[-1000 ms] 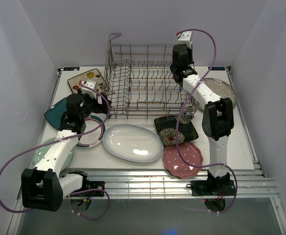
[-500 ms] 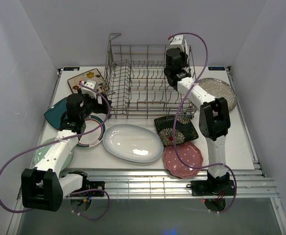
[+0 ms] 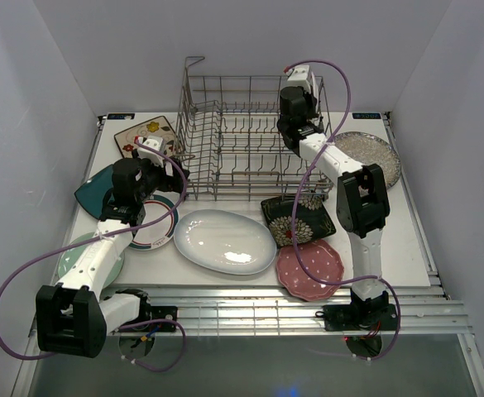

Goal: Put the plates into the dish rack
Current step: Insert the plate into the dish rack.

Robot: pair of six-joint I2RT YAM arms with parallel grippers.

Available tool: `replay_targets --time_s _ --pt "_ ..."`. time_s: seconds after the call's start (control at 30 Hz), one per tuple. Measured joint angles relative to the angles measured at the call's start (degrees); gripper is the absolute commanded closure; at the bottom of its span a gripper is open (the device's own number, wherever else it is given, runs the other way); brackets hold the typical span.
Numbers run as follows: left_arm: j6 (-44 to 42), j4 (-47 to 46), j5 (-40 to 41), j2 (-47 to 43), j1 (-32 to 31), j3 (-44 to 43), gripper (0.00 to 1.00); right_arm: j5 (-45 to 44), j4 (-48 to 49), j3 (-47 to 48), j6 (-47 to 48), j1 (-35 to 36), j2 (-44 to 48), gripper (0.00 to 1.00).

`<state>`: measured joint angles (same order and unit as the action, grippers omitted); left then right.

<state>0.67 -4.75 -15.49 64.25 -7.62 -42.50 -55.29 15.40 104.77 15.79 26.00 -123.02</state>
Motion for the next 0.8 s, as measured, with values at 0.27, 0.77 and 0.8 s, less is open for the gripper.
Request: replay_targets --time_s 0.27,0.77,0.8 --pt "0.0 0.02 -0.11 0.0 0.0 0.0 0.02 0.35 -0.76 -0.07 -2.16 0.0 -0.07 0.92" --pt "-0.2 0.0 -0.44 -0.09 0.0 0.0 0.02 0.85 -3.17 -1.73 -5.68 0.04 -0.26 0.9" --pt "-0.2 0.02 -0.44 -0.09 0.0 0.0 0.02 1.01 -2.86 -2.21 -6.05 0.04 -0.26 0.9"
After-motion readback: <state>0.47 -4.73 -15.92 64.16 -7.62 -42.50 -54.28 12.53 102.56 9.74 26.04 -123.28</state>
